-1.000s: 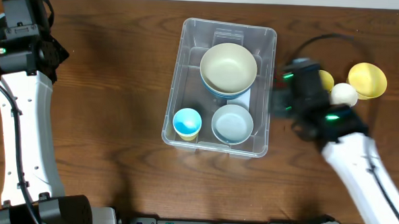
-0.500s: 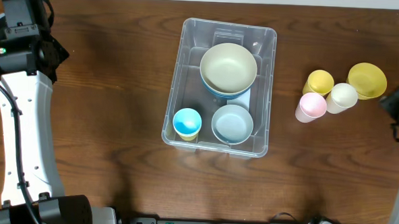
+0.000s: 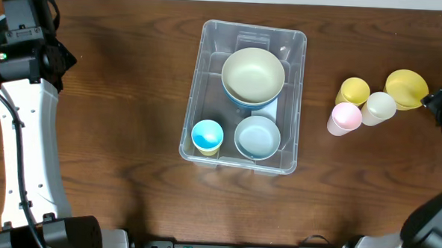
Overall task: Pack container
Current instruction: 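Release the grey bowl and reach the right gripper to the yellow bowl, then grasp the yellow bowl rim with the right gripper and lift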
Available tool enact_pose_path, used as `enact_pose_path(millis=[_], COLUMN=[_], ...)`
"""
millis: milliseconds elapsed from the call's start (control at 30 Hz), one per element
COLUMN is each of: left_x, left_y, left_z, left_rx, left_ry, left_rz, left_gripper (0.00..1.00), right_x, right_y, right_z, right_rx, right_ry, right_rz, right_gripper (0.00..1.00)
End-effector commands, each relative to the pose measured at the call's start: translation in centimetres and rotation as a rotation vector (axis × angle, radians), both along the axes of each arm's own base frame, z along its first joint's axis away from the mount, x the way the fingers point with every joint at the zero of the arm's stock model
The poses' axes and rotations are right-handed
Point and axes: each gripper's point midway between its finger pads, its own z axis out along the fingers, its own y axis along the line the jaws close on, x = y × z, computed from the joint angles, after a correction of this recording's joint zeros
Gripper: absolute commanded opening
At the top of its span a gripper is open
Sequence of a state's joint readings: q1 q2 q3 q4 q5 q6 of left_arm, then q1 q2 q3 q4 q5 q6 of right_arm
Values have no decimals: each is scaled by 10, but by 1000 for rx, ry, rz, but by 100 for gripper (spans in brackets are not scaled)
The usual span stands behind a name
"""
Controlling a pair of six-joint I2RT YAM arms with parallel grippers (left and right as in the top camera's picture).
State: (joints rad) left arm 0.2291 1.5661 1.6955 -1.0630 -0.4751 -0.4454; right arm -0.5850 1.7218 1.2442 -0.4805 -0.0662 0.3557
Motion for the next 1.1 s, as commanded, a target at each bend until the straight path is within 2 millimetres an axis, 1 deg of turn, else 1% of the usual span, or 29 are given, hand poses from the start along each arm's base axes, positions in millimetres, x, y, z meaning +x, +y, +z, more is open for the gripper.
enact_pose_path(millis=[0, 200, 367, 433, 533, 567, 600, 633, 733, 833, 900, 1067], left_x=[-1, -1, -1, -1, -1, -1, -1, -1, -1, -1, -1, -1], left_y=[3, 3, 3, 3, 3, 3, 3, 3, 3, 3, 3, 3], left_z=[1, 1, 1, 1, 1, 1, 1, 1, 1, 1, 1, 1], left_rx=[9, 9, 9, 9, 9, 9, 9, 9, 9, 9, 9, 9], left_ry=[-1, -1, -1, -1, -1, -1, -1, -1, -1, -1, -1, -1], left_rz=[18, 18, 18, 18, 18, 18, 18, 18, 18, 18, 18, 18], left_gripper=[98, 98, 98, 98, 98, 98, 98, 98, 98, 98, 98, 98], right_x=[13, 36, 46, 49, 54, 55, 56, 57, 58, 57, 54, 51], right_y=[0, 0, 0, -1, 2, 4, 4, 6, 7, 7, 8, 7], right_z=[-17, -47, -65, -73, -81, -82, -82, -82, -82, -83, -84, -85], right_rx=[42, 87, 103, 104, 108, 108, 107, 105, 102, 105, 113, 117], right_ry=[-21, -60, -76, -76, -74, -75, -76, -78, -79, -73, -62, -52], right_rz=[25, 68, 81, 84, 95, 99, 102, 106, 112, 109, 108, 102], right_gripper=[78, 75, 76, 74, 69, 66, 61, 55, 31, 17, 11, 3])
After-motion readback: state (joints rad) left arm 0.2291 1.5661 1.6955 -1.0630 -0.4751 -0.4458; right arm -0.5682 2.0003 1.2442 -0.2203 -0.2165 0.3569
